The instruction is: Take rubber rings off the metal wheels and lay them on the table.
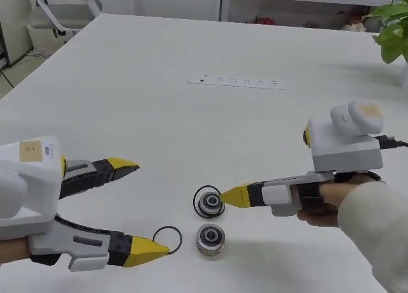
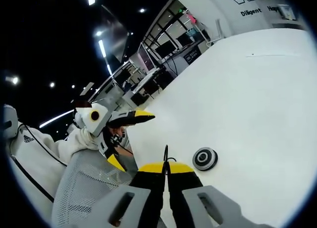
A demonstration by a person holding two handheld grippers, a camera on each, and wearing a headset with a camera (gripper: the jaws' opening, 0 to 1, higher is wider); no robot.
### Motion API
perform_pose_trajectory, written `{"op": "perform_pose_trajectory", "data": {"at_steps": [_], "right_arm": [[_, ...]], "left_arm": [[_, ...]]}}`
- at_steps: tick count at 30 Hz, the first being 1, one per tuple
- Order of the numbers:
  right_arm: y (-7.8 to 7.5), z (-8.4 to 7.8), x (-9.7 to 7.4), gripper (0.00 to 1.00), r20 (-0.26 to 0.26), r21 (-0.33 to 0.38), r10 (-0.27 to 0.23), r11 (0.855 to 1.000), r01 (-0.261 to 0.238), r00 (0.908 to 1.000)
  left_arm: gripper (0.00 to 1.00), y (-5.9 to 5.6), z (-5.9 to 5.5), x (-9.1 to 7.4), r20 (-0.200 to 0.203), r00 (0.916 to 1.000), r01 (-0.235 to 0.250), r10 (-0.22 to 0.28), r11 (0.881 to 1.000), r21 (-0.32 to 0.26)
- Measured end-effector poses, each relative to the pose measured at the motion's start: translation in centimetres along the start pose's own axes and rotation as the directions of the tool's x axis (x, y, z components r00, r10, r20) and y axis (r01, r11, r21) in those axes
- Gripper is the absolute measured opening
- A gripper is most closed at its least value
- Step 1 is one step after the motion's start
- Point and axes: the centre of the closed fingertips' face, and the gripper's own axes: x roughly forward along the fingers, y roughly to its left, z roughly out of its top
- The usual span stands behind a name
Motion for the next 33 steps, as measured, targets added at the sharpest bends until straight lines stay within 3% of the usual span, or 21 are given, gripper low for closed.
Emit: {"op": "perform_pose_trajectory", "data": {"at_steps": [5,10,19,33], "right_arm": [[0.2,0.1,0.1,0.0,0.005,0.0,0.007,1.0,-0.007,1.0],[0.4,-0.1,0.6,0.0,-0.005,-0.002,0.008,1.0,-0.008,1.0],[1.1,-0.3,1.4,0.0,-0.012,-0.008,0.022,1.0,-0.022,0.9997],[1.5,-1.6,2.9,0.0,-0.065,-0.021,0.031,0.999,-0.033,0.9974]], "left_arm": [[0.85,0.6,-0.1,-0.2,0.021,0.9995,-0.022,0.023,0.999,-0.036],[0.85,0.4,-1.0,0.0,-0.005,0.9999,-0.015,0.014,0.999,-0.033],[0.86,0.2,-1.6,0.2,-0.011,0.9999,-0.003,0.002,0.998,-0.057],[0.88,-0.1,-2.0,0.4,-0.023,0.9997,0.01,-0.012,0.998,-0.06]]}}
